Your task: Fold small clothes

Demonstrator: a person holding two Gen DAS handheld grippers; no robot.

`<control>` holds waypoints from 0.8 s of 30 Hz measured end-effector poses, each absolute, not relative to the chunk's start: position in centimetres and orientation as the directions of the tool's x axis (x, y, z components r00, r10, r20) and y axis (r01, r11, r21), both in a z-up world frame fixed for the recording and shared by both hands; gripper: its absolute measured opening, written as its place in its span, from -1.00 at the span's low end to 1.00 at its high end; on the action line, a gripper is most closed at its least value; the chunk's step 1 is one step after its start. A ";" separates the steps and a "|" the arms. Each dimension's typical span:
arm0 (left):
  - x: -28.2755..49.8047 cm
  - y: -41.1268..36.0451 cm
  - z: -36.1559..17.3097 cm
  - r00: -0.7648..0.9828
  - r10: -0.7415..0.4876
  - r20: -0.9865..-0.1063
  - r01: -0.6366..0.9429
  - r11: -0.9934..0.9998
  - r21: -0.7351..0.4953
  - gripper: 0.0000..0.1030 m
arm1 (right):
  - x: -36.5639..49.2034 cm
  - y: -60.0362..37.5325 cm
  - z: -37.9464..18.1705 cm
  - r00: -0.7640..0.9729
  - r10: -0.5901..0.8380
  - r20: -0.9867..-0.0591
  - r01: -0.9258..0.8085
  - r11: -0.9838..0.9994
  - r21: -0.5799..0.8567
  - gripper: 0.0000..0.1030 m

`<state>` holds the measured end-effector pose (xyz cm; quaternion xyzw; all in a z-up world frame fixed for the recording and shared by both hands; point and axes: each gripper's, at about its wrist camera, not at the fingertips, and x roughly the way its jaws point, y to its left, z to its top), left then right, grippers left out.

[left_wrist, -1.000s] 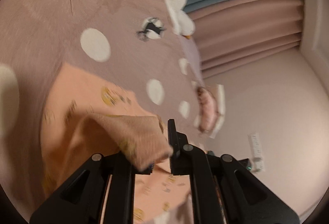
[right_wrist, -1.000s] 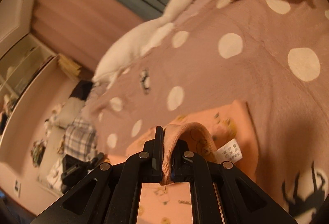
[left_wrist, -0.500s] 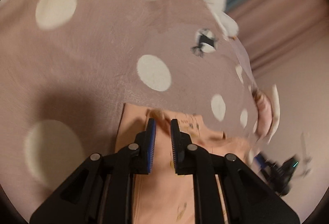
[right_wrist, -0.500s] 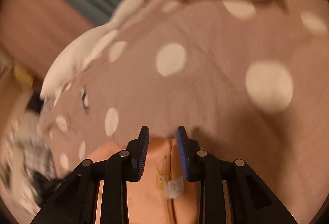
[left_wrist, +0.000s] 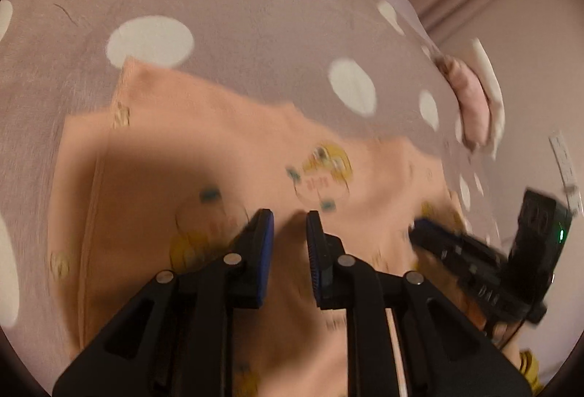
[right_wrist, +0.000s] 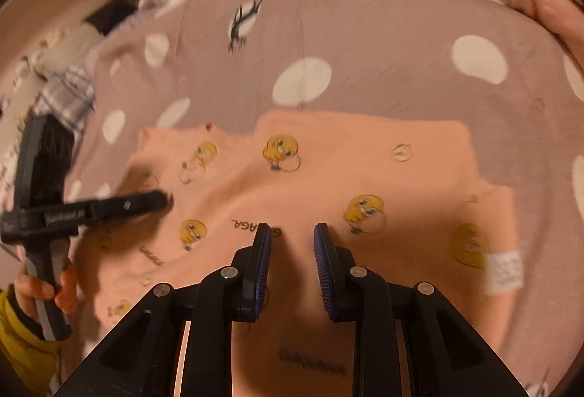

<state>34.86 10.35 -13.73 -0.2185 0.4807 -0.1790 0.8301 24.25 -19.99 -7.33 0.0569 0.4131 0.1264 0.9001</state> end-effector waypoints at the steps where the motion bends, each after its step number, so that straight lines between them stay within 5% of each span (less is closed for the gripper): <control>1: 35.3 10.7 -13.7 0.500 -0.480 -0.721 0.062 0.850 -0.522 -0.75 | 24.7 -20.1 -7.3 0.632 0.263 -0.729 -0.166 0.965 0.203 -0.47; 4: 36.4 11.7 -13.7 0.533 -0.392 -0.750 0.012 0.890 -0.456 -0.91 | 26.1 -21.9 -6.8 0.647 0.196 -0.737 -0.061 0.977 0.207 -0.51; 6: 36.7 12.5 -13.6 0.538 -0.366 -0.759 -0.019 0.895 -0.445 -0.95 | 26.8 -23.3 -6.9 0.646 0.176 -0.743 -0.006 0.974 0.226 -0.80; 9: 36.5 13.6 -12.8 0.553 -0.356 -0.753 -0.055 0.887 -0.459 -0.92 | 26.5 -25.7 -6.5 0.660 0.180 -0.729 0.074 0.951 0.301 -0.86; 11: 35.3 14.8 -11.9 0.560 -0.365 -0.744 -0.058 0.878 -0.475 -0.63 | 25.3 -26.6 -5.5 0.692 0.122 -0.711 0.109 0.957 0.269 -0.84; 13: 33.7 15.7 -10.9 0.574 -0.374 -0.728 -0.034 0.878 -0.478 0.09 | 23.5 -26.9 -4.4 0.721 0.132 -0.681 0.070 0.963 0.261 -0.82; 14: 32.0 16.3 -10.1 0.595 -0.361 -0.718 -0.020 0.886 -0.463 0.17 | 22.5 -26.7 -4.0 0.728 0.155 -0.668 0.033 0.965 0.261 -0.82; 19: 26.1 18.6 -9.5 0.610 -0.424 -0.669 0.021 0.853 -0.521 0.22 | 16.8 -24.8 -2.9 0.733 0.220 -0.644 -0.128 0.974 0.187 -0.80; 24: 22.4 18.6 -12.4 0.556 -0.441 -0.704 -0.012 0.843 -0.537 0.24 | 14.3 -21.6 -5.8 0.670 0.203 -0.714 -0.181 0.977 0.109 -0.80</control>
